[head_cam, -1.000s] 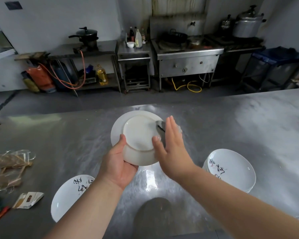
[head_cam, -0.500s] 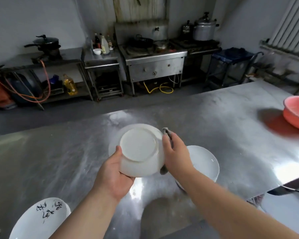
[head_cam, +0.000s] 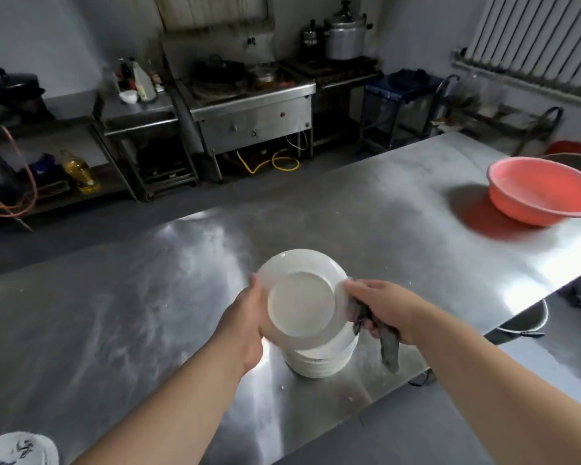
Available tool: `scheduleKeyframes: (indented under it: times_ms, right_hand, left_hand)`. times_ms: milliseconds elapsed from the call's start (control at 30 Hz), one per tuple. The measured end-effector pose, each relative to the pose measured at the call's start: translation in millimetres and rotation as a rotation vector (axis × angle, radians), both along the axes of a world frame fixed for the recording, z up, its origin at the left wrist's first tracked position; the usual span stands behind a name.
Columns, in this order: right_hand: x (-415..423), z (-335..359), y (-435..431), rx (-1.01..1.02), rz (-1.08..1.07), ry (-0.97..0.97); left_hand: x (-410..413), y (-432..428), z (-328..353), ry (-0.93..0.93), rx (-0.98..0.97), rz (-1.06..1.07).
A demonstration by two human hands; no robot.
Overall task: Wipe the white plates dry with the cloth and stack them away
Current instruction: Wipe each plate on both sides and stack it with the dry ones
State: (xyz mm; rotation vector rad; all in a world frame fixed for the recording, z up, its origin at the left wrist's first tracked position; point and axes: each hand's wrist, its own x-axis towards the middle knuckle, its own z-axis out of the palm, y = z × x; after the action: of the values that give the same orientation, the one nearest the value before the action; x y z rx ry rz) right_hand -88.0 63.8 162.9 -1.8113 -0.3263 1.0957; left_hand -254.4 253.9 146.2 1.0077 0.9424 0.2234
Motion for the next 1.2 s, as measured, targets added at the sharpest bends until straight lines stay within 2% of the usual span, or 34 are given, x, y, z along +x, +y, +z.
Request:
scheduleKeyframes:
  times_ms: [133,233,300,433,500,700,1033,1200]
  right_hand:
    - [17.6,-13.5,-6.0,0.087,-0.060,-0.063]
    - [23.2,-30.7,-11.6,0.174,-0.090,-0.013]
    - [23.6,-45.1,-12.5,0.067,-0.057,-0.085]
    - [21.0,-71.5,-8.4,-0.113,-0.042,-0.231]
    - [24.2,-82.2,-6.6,-0.179,-0.024,-0.297]
    - [32.4,-91.6,0.6,-0.336,0.115,-0.419]
    - [31.6,-88.2,4.5,-0.550,0.212,-0.667]
    - [26.8,-60.2,21.2,-0.604,0.200,-0.875]
  left_hand:
    - [28.5,5.8,-13.6,-0.172,-0.136,0.078]
    - [31.8,6.7,-31.6,-0.040,-0.061,0.024]
    - [31.0,2.4,-45.2,0.100,0.119,-0.126]
    - [32.4,-0.3,-63.7,0.503,0.756,-0.309]
    - [32.8,2.1,-74.1,0.620,0.903,-0.303]
    - [40.0,5.2,-77.7,0.670,0.955,-0.281]
    - [45.6,6.7,-82.1,0.735,1.099,-0.412]
    - [23.6,25.5,-77.0,0.669,1.031,-0.406]
